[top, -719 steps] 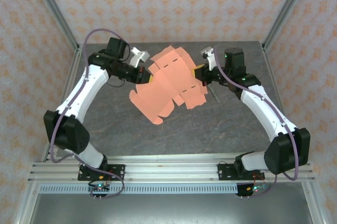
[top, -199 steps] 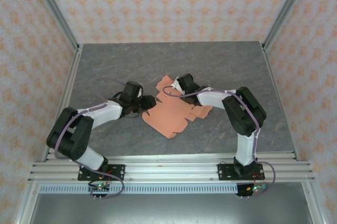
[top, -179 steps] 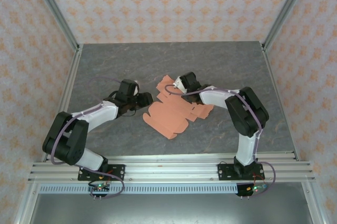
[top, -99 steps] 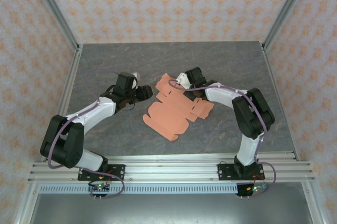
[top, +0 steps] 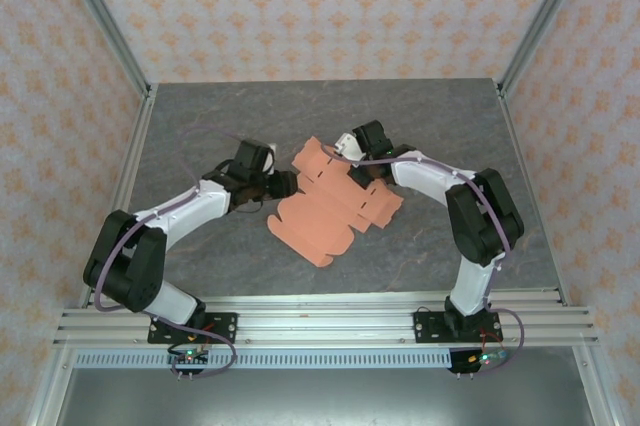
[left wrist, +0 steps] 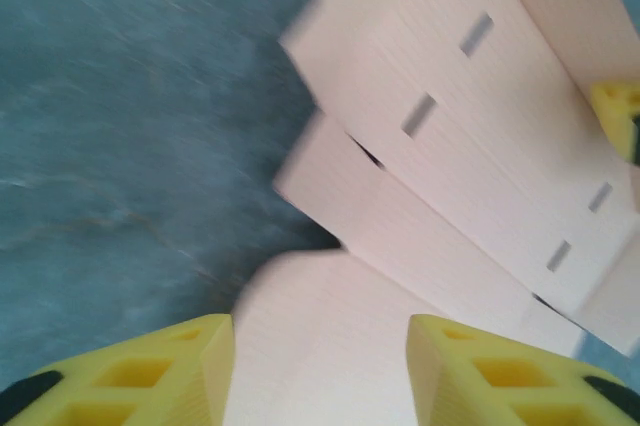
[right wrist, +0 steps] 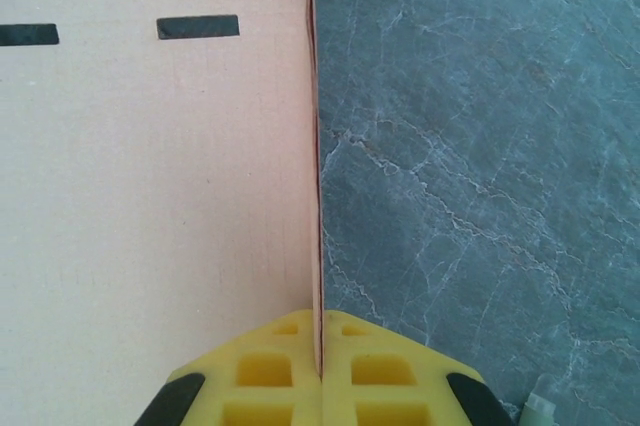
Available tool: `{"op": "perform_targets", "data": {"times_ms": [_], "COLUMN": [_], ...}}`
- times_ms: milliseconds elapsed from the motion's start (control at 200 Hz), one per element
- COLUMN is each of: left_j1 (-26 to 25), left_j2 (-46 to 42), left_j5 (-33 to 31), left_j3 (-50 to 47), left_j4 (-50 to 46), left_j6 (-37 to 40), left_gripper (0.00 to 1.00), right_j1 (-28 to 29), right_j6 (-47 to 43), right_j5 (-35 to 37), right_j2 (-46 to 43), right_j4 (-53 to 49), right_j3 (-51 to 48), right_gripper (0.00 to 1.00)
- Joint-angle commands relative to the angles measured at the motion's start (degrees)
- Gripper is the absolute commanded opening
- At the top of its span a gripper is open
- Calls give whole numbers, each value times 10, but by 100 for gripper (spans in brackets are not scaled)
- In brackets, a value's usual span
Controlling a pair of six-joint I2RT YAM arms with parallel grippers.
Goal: Fold the paper box
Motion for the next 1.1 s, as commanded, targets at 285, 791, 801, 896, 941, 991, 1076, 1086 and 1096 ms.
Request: {"op": "perform_targets", "data": {"times_ms": [285,791,801,896,941,991,1076,1086,1096], "left_j1": [-65,-74,-73,-74,-75,-76,-77,-77,-78], "left_j2": [113,214,214,222,224,225,231,232,233], "left_j5": [51,35,35,28,25,20,7,5,5], "left_j3": [-22,31,31,27,23,19,14,14,14], "left_j4": [250,269,269,266,267,271,272,273,274], "left_j6": [-208,-210,-211,-211,-213,-215,-217,-218,-218], "left_gripper": [26,12,12,10,9,8,7,7,6], "right_j1": [-3,-3,-3,-3,-3,-3,3,4,5], "right_j6": [83,91,91,95,99,109,130,133,135], "right_j5": [14,21,21,23,21,16,13,14,15], "right_j2": [3,-2,-2,-5,-7,-9,-16,-16,-17], "right_j4": [-75,-77,-77,-78,-79,-82,-89,-90,-90], "right_j3": [59,55,54,56,59,64,69,70,70], "right_gripper": [0,0,0,0,0,0,0,0,0]}}
